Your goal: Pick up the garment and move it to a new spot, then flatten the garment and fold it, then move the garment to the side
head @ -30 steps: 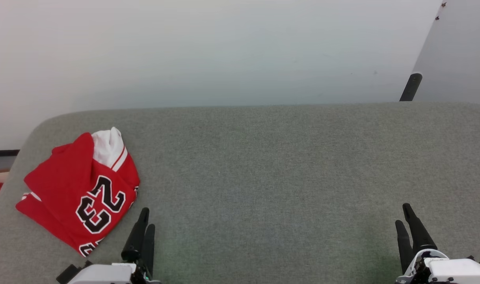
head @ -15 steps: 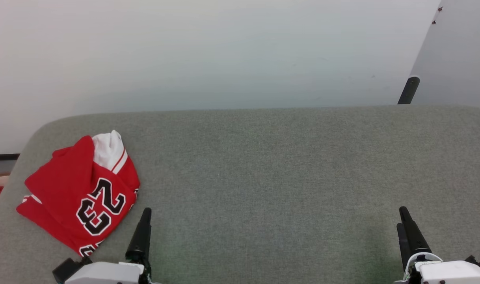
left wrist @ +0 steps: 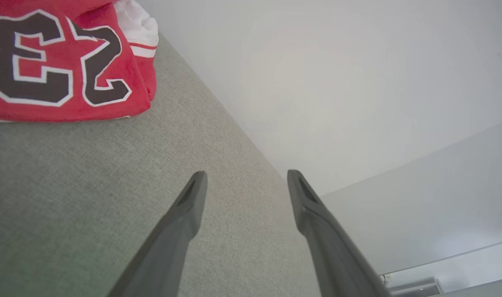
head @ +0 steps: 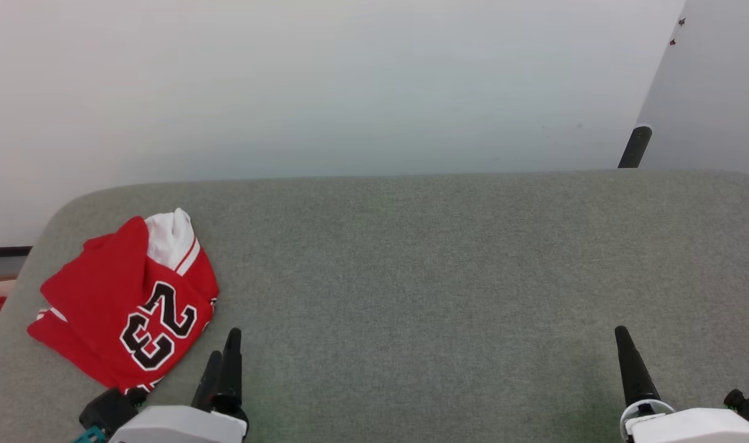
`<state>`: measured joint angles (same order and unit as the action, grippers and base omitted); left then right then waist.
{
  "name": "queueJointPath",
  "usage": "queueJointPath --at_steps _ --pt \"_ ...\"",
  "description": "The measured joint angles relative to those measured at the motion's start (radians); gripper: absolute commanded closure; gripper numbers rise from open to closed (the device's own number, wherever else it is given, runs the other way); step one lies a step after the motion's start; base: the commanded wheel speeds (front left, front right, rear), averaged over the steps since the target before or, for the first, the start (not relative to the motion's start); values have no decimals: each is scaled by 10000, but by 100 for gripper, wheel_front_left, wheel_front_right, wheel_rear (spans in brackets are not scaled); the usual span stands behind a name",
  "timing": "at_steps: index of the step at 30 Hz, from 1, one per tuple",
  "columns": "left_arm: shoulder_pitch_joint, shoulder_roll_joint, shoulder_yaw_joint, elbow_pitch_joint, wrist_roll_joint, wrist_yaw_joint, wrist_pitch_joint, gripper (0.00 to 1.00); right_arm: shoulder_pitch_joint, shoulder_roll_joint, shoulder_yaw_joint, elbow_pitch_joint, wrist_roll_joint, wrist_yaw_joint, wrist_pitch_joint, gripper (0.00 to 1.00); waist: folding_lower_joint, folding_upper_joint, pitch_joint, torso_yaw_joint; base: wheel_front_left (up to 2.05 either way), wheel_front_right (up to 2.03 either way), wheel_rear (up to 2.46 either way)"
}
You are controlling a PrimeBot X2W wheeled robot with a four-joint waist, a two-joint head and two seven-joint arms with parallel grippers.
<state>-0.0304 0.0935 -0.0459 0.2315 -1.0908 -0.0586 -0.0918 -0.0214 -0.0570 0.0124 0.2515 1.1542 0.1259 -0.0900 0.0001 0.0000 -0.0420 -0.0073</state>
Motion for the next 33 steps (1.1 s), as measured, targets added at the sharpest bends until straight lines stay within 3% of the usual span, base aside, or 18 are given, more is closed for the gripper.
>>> queueJointPath --at_steps 16,22,33 --pt "114 270 -366 -633 4715 779 -453 0 157 58 -127 -98 -4671 13 -468 0 0 0 -140 -27 0 0 0" --pt "195 309 -447 -903 5731 959 -612 0 259 81 -132 -125 -5657 13 -616 0 0 0 -190 -23 0 0 0" --pt "316 336 -556 -1007 6920 1016 -863 0 337 82 -92 -203 -6420 15 -878 0 0 0 -304 3 0 0 0"
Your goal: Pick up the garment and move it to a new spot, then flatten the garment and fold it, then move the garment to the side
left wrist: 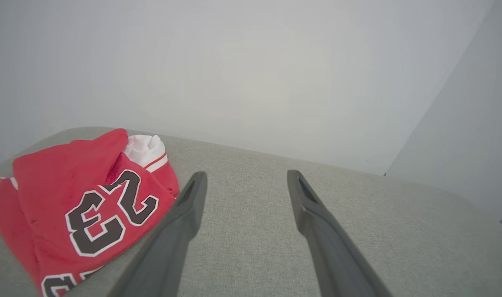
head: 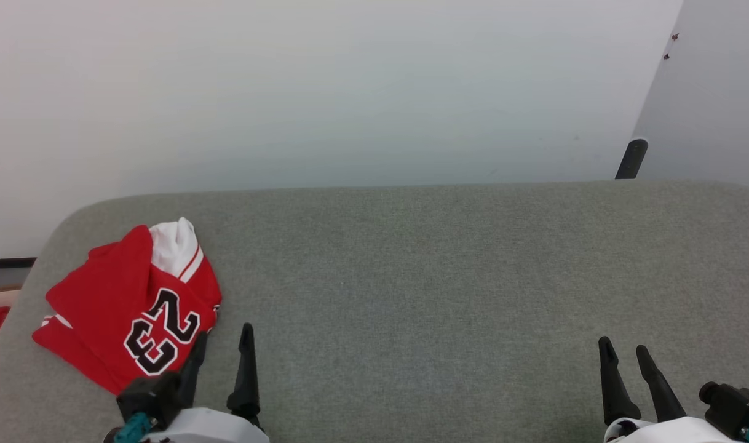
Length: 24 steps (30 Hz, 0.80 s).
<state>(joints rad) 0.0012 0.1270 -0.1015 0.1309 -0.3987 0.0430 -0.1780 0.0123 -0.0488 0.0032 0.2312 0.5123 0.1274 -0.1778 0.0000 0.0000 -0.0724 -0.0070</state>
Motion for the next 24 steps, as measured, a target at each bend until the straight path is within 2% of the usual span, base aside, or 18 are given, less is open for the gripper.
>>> queueJointPath --at_steps 14,24 --pt "42 -35 -56 -196 1262 -4 -314 0 143 -2 82 -123 -1189 2 -311 0 0 0 -125 106 0 0 0" --pt "-23 -92 236 192 1685 -339 -518 0 201 -8 408 -127 -1904 12 -514 0 0 0 -274 574 0 0 0"
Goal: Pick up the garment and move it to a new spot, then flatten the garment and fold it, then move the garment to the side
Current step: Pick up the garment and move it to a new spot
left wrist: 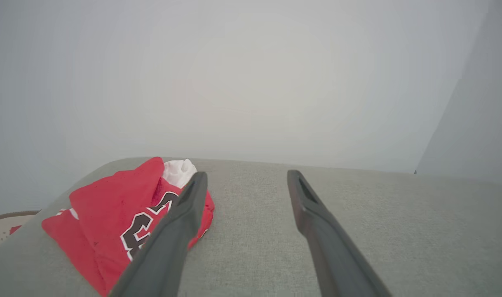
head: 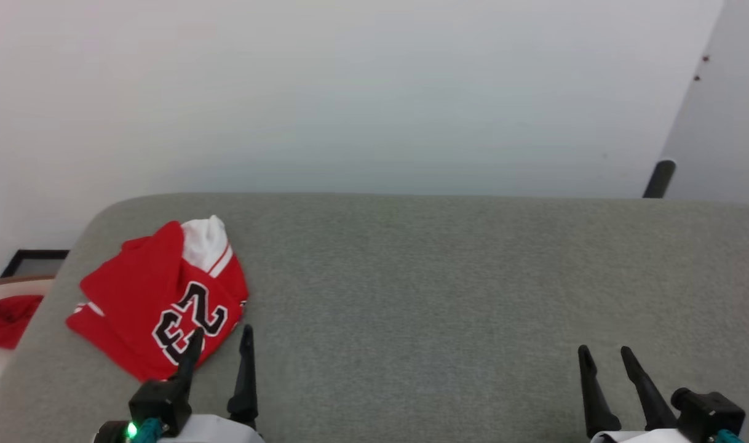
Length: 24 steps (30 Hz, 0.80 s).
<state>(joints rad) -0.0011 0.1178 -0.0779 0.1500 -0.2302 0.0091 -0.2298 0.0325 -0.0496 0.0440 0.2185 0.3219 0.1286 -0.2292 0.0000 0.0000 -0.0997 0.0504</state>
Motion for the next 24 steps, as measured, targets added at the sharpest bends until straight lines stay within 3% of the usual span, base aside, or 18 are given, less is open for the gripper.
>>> queueJointPath --at_steps 19,24 --pt "42 151 848 564 1137 96 -343 0 -69 -6 1515 284 -886 2 -322 0 0 0 -477 2207 0 0 0" --pt "-49 199 901 713 1024 -136 -343 0 -83 -8 1620 366 -894 4 -322 0 0 0 -550 2658 0 0 0"
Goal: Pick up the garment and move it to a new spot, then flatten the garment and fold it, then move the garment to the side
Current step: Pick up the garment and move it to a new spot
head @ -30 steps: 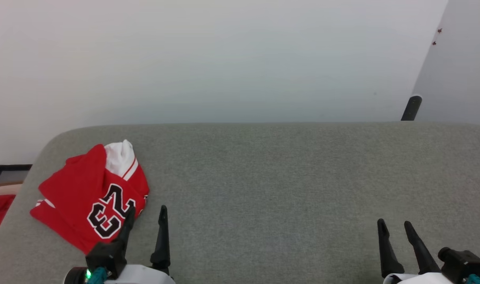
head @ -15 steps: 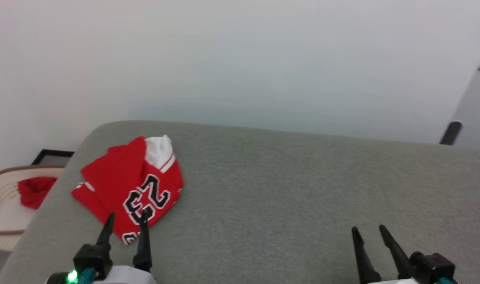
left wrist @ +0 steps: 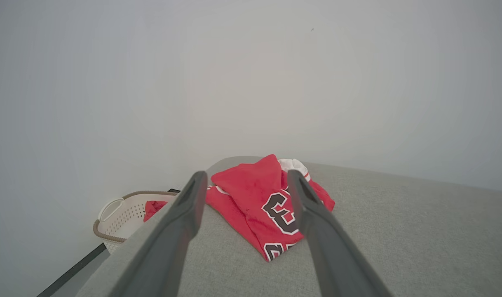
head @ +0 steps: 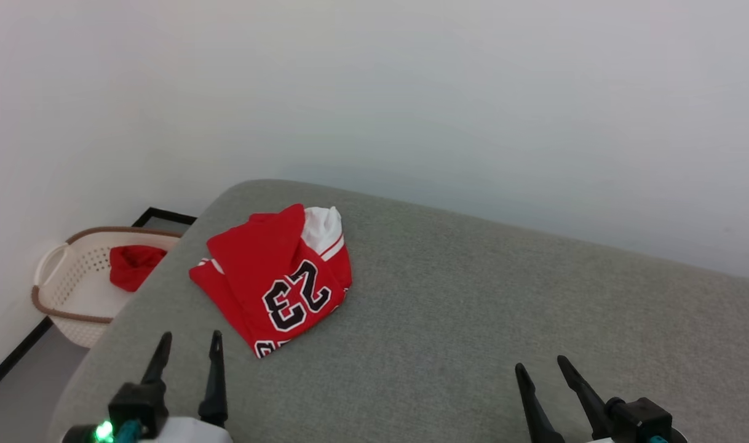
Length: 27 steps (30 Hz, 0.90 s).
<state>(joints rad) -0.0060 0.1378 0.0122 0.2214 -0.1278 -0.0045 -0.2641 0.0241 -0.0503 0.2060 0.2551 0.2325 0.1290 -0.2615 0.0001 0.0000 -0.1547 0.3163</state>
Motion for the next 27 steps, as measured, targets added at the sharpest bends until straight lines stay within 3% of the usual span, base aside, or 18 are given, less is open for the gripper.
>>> queueJointPath --at_steps 6,14,21,27 --pt "-951 445 63 428 -481 -554 608 0 -213 6 25 69 -213 0 8 0 0 0 151 -72 0 0 0" --pt "-2942 1590 153 1053 -1593 -1091 3298 0 -402 -2 -130 -176 -652 2 234 0 0 0 735 -655 0 0 0" --pt "-5076 2656 -169 2086 -2723 -1202 5511 0 -712 -144 -132 -725 -800 15 430 0 0 0 1519 -1183 0 0 0" --pt "-6326 3248 -629 3018 -3768 -1243 7262 0 -1075 -253 -94 -1106 -846 15 523 0 0 0 2337 -1684 0 0 0"
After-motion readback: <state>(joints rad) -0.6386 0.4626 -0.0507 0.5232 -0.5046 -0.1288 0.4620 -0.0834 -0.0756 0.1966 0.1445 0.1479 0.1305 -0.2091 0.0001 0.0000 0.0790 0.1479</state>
